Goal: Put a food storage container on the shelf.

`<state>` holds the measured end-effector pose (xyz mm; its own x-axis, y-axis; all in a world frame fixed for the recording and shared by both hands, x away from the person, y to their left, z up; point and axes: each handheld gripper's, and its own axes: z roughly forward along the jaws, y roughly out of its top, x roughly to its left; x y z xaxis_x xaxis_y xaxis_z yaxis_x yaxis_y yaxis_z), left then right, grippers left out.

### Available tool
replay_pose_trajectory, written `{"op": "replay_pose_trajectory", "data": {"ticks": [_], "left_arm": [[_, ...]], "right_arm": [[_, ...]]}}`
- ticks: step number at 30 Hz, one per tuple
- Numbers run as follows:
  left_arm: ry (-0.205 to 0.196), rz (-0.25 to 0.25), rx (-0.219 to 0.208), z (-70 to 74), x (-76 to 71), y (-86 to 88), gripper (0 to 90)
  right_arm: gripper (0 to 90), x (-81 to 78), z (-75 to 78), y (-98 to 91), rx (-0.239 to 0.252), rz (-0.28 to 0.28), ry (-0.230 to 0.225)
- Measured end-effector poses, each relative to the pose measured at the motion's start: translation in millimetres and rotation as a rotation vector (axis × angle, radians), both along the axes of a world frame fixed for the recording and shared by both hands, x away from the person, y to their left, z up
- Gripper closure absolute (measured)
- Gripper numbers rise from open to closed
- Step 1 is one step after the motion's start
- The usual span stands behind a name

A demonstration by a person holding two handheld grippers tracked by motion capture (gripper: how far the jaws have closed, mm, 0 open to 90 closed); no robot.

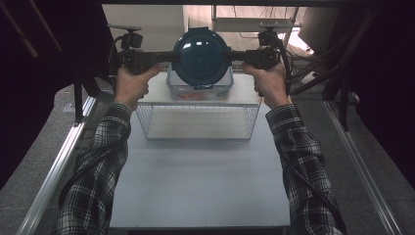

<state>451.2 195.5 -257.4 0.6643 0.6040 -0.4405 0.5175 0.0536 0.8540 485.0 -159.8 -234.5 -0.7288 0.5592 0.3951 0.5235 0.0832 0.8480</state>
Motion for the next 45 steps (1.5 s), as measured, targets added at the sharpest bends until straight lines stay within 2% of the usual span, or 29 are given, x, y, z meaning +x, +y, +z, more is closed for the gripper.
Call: {"op": "replay_pose_trajectory", "data": {"ticks": [2, 3, 4, 5, 6, 7, 8, 9, 10, 12, 14, 15, 16, 17, 20, 22, 24, 29, 32, 34, 38, 40, 42, 45], "left_arm": [[0.006, -0.01, -0.007, -1.8, 1.4, 0.8, 53.5], [0.005, -0.016, 0.004, -2.8, 2.4, 0.3, 52.9], [0.013, -0.01, 0.016, -3.5, 2.9, -2.0, 51.4], [0.015, -0.008, 0.024, -3.9, 3.6, -3.0, 48.0], [0.025, -0.005, 0.03, -5.2, 6.1, -4.4, 45.6], [0.069, 0.011, 0.014, -7.0, 9.2, -5.2, 40.3], [0.085, 0.022, 0.004, -10.2, 12.4, -3.5, 38.7], [0.089, 0.015, -0.025, -13.5, 14.7, -1.5, 38.7], [0.084, 0.014, -0.03, -14.8, 15.9, -0.2, 40.6], [0.086, 0.027, -0.013, -12.8, 16.7, -1.0, 40.7], [0.05, 0.095, 0.07, -4.9, 13.7, -5.4, 39.6], [0.044, 0.111, 0.095, -2.2, 12.5, -7.2, 38.0], [0.024, 0.135, 0.138, 1.8, 9.8, -9.6, 37.8], [0.001, 0.15, 0.152, 4.6, 6.1, -10.7, 37.4], [-0.04, 0.151, 0.132, 9.1, -6.5, -7.8, 41.1], [-0.052, 0.16, 0.147, 9.4, -14.4, -6.3, 47.3], [-0.057, 0.137, 0.124, 6.2, -24.3, -4.1, 54.1], [-0.078, 0.097, 0.126, -7.8, -42.6, -5.6, 65.0], [-0.066, 0.07, 0.157, -19.4, -43.1, -10.9, 70.3], [-0.062, 0.086, 0.179, -23.1, -37.8, -14.4, 71.9], [-0.052, 0.127, 0.192, -22.6, -27.8, -16.5, 74.0], [-0.052, 0.132, 0.198, -23.1, -25.1, -16.4, 73.9], [-0.047, 0.116, 0.17, -25.2, -26.4, -15.8, 72.6], [-0.058, 0.094, 0.175, -28.7, -33.3, -17.0, 65.0]], "right_arm": [[52.8, 0.5, -0.5, -0.2, 0.001, 0.002, 0.003], [51.9, 0.6, -0.9, -0.4, 0.003, -0.002, 0.001], [53.2, -0.3, -0.4, 0.5, -0.02, -0.021, -0.017], [58.4, -1.8, 0.5, 2.0, -0.07, -0.041, -0.042], [58.6, -2.3, 0.5, 3.0, -0.092, -0.046, -0.049], [58.5, -2.5, -0.1, 5.5, -0.124, -0.054, -0.06], [61.6, -2.4, -0.6, 6.6, -0.126, -0.056, -0.063], [63.8, -1.3, -1.3, 7.4, -0.095, -0.03, -0.055], [62.3, -1.0, -1.7, 9.9, -0.089, -0.015, -0.048], [62.5, -4.0, 1.2, 16.0, -0.131, -0.039, -0.076], [62.9, -4.6, 3.2, 18.2, -0.151, -0.045, -0.086], [63.0, -5.3, 3.6, 18.6, -0.155, -0.047, -0.088], [63.0, -5.9, 3.7, 18.8, -0.157, -0.047, -0.09], [63.1, -6.6, 3.3, 18.7, -0.156, -0.047, -0.099], [63.0, -9.7, 2.1, 17.3, -0.15, -0.043, -0.115], [63.2, -12.5, 1.2, 15.6, -0.145, -0.035, -0.128], [65.1, -16.9, 0.6, 14.5, -0.147, -0.025, -0.142], [70.0, -28.3, -4.9, 17.5, -0.204, -0.001, -0.177], [71.5, -33.0, -9.3, 19.3, -0.203, 0.005, -0.18], [71.8, -34.3, -10.5, 19.5, -0.205, 0.002, -0.185], [71.8, -36.2, -11.9, 19.7, -0.213, 0.001, -0.186], [71.5, -37.3, -12.8, 19.8, -0.222, -0.001, -0.19], [70.3, -38.4, -14.0, 19.2, -0.222, -0.003, -0.19], [65.3, -42.2, -17.1, 17.4, -0.212, -0.003, -0.194]]}}
